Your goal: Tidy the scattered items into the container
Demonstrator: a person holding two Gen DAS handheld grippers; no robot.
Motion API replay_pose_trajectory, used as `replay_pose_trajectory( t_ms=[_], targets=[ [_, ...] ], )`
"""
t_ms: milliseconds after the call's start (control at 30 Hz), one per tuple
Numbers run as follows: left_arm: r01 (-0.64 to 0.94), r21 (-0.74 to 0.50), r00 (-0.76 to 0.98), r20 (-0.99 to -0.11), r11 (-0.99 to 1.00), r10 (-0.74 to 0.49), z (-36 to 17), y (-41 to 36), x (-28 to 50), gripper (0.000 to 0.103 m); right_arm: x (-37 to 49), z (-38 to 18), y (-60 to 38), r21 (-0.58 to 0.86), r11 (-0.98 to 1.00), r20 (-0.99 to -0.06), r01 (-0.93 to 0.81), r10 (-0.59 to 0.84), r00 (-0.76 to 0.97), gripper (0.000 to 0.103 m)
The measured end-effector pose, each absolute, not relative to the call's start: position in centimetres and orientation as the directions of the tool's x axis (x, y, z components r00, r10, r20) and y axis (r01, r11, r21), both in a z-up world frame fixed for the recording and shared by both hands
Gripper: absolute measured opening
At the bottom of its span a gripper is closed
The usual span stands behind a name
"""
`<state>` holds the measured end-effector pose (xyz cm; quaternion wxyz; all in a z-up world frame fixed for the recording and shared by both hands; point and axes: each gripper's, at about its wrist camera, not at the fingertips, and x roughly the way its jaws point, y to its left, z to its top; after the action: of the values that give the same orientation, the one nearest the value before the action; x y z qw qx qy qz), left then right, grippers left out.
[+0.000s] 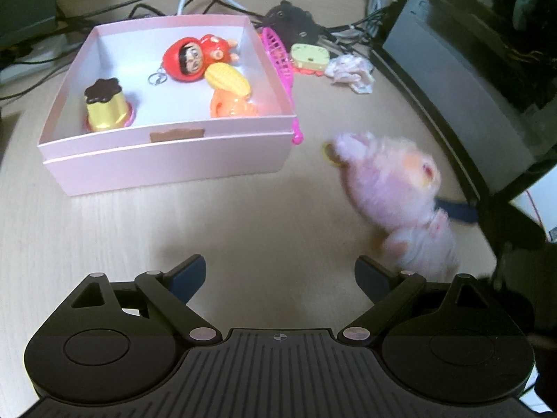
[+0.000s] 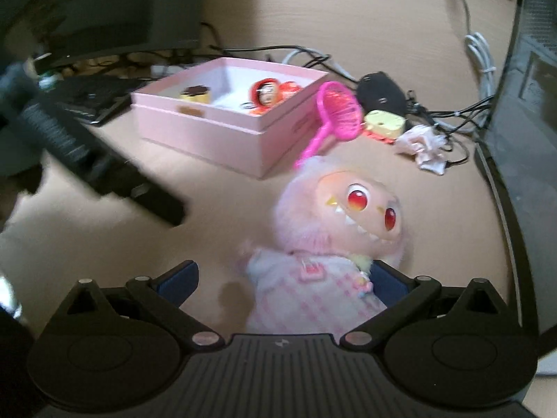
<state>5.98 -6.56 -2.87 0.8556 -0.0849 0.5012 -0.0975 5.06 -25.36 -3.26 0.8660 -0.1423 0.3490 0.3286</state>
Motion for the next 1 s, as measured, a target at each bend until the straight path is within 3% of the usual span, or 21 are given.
replay_pose_trajectory(
  t_ms=[233, 367, 500, 900, 1000],
  targets=[
    [0.206, -0.255, 0.480, -0.815, 0.945, -0.324, -1.7, -9.5, 6.8, 0.096, 3.5, -1.2, -31.2, 0.081, 0.882, -0.670, -0.463, 0.392, 0.630, 0.103],
    [0.264, -0.230, 0.460, -0.823, 0.937, -0.332, -2.1, -11.7, 7.5, 0.096, 4.3, -2.6, -35.6, 0.217, 0.944, -0.714, -0.247, 0.326, 0.620, 0.103],
    [0.294, -0.216, 0.437, -0.836, 0.931, -0.332, -2.7, -12.9, 7.8, 0.096, 4.1, -4.2, -37.4, 0.281, 0.948, -0.732, -0.151, 0.314, 0.605, 0.103],
    [0.296, -0.172, 0.518, -0.798, 0.940, -0.309, -0.8, -12.8, 10.1, 0.096, 4.4, -4.6, -35.7, 0.172, 0.970, -0.770, -0.172, 0.241, 0.590, 0.103],
    [0.278, -0.169, 0.520, -0.801, 0.946, -0.296, -0.8, -12.3, 10.1, 0.096, 3.9, -3.4, -34.7, 0.202, 0.955, -0.731, -0.216, 0.294, 0.616, 0.103]
  ],
)
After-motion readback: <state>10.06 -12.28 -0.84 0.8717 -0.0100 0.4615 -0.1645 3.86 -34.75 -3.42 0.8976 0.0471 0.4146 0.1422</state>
